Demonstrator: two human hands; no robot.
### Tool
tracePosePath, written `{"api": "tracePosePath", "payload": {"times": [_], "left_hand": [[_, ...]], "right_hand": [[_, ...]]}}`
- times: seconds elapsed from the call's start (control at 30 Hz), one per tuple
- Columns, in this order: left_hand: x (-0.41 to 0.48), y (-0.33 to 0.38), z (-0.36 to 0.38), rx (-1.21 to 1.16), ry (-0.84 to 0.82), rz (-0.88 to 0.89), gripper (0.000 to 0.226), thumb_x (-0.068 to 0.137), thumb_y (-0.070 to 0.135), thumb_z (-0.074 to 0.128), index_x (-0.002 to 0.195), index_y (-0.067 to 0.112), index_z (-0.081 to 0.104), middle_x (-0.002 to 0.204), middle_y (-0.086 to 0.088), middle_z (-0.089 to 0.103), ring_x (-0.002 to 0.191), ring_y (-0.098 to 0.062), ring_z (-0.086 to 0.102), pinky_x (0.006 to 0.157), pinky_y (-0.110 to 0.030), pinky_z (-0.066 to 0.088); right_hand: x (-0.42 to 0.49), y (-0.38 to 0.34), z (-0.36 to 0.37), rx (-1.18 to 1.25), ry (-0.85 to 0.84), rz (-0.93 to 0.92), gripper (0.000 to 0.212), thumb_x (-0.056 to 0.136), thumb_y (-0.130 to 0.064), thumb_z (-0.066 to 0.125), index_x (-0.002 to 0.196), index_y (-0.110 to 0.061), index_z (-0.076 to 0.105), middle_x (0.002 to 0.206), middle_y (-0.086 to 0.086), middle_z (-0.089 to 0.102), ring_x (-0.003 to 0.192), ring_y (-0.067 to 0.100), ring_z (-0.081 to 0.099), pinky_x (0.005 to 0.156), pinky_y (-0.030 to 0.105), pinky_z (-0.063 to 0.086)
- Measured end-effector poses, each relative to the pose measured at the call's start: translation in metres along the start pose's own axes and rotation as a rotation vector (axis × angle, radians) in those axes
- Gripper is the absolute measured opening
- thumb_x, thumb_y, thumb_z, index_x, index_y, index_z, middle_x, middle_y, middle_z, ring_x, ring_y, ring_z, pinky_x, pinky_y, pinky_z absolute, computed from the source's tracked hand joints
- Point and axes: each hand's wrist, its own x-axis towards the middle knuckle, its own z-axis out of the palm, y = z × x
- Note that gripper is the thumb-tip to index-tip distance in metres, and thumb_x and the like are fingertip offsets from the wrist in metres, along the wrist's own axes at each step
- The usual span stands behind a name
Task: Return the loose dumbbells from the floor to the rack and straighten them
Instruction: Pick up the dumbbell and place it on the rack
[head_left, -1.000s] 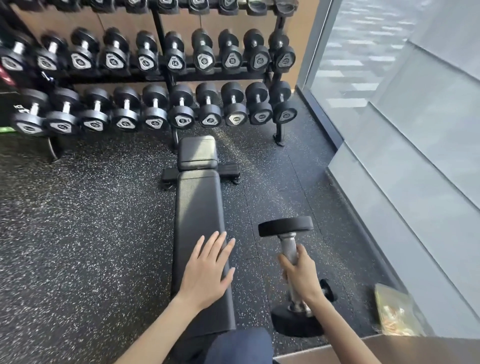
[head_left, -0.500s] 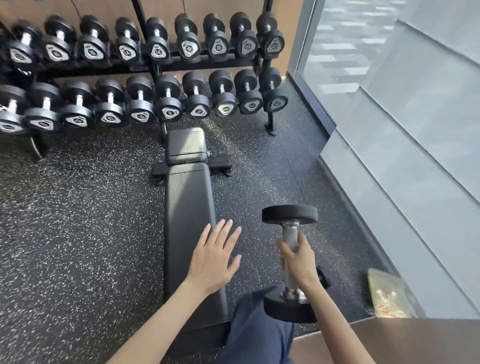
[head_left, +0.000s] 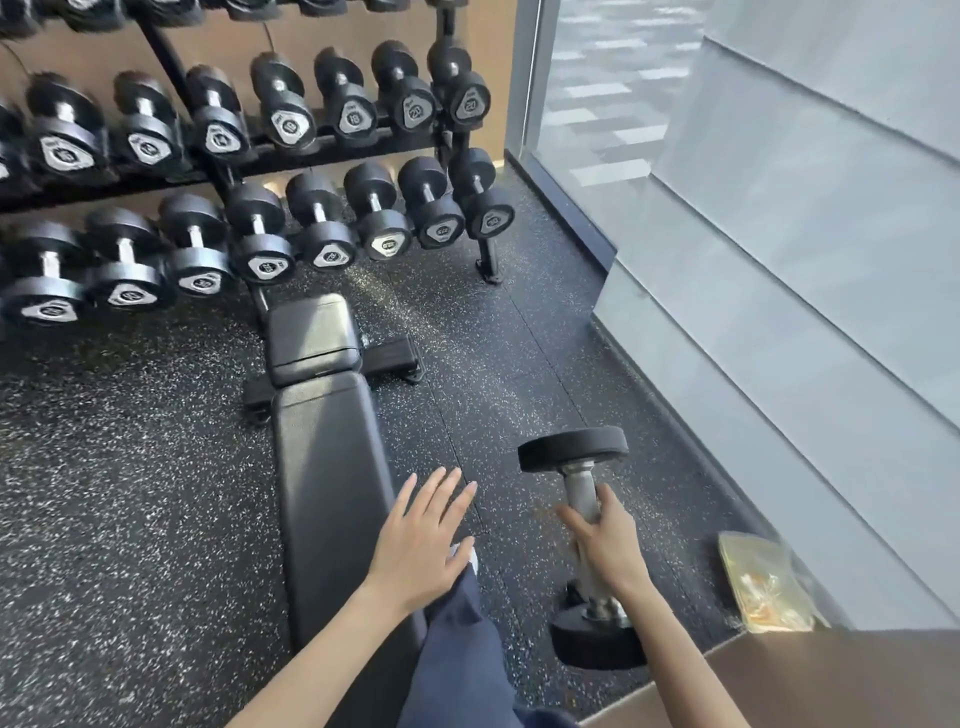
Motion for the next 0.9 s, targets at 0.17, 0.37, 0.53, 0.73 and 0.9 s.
{"api": "tracePosePath", "payload": {"times": [0.17,0.37,0.53,0.73,0.9], "left_hand": [[0.068,-0.041,-0.01,-0.055,0.039,-0.034,0.057,0.09,0.043,0.038,0.138,0.014,0.047,0.141,-0.008,0.048,0.133,-0.025,0.042,0.108,-0.046,0.024],[0.153,-0.096,-0.035,-0.085,0.086,-0.031,0.057,0.09,0.044,0.039,0.14,0.016,0.044,0.143,-0.008,0.045,0.135,-0.024,0.039,0.109,-0.045,0.023],[0.207,-0.135,-0.049,-0.063,0.105,-0.03,0.057,0.091,0.044,0.036,0.141,0.017,0.043,0.145,-0.008,0.043,0.135,-0.024,0.037,0.11,-0.045,0.022],[0.253,-0.162,-0.041,-0.05,0.068,-0.046,0.057,0.091,0.044,0.037,0.14,0.017,0.044,0.144,-0.008,0.045,0.135,-0.024,0.039,0.11,-0.045,0.022],[0.309,-0.183,-0.038,-0.018,0.066,-0.078,0.057,0.09,0.043,0.037,0.14,0.017,0.044,0.143,-0.007,0.046,0.134,-0.023,0.04,0.109,-0.044,0.023]], "right_hand": [[0.072,-0.038,0.006,-0.025,-0.022,0.031,0.022,0.084,-0.018,0.067,0.094,-0.009,0.05,0.078,0.014,0.062,0.046,0.016,0.052,0.042,0.026,0.045],[0.153,-0.098,0.021,-0.073,-0.044,0.017,0.023,0.083,-0.019,0.068,0.09,-0.008,0.049,0.071,0.008,0.06,0.043,0.014,0.052,0.041,0.025,0.044],[0.203,-0.133,0.027,-0.054,-0.052,0.006,0.019,0.084,-0.019,0.066,0.09,-0.015,0.048,0.07,0.005,0.059,0.042,0.013,0.051,0.039,0.023,0.043],[0.265,-0.152,0.03,-0.017,-0.078,0.035,0.018,0.084,-0.019,0.067,0.091,-0.015,0.051,0.068,0.005,0.06,0.043,0.014,0.051,0.042,0.025,0.044],[0.339,-0.172,0.03,-0.048,-0.114,0.03,0.017,0.085,-0.018,0.065,0.094,-0.013,0.051,0.07,0.006,0.06,0.046,0.014,0.052,0.043,0.024,0.043]]}}
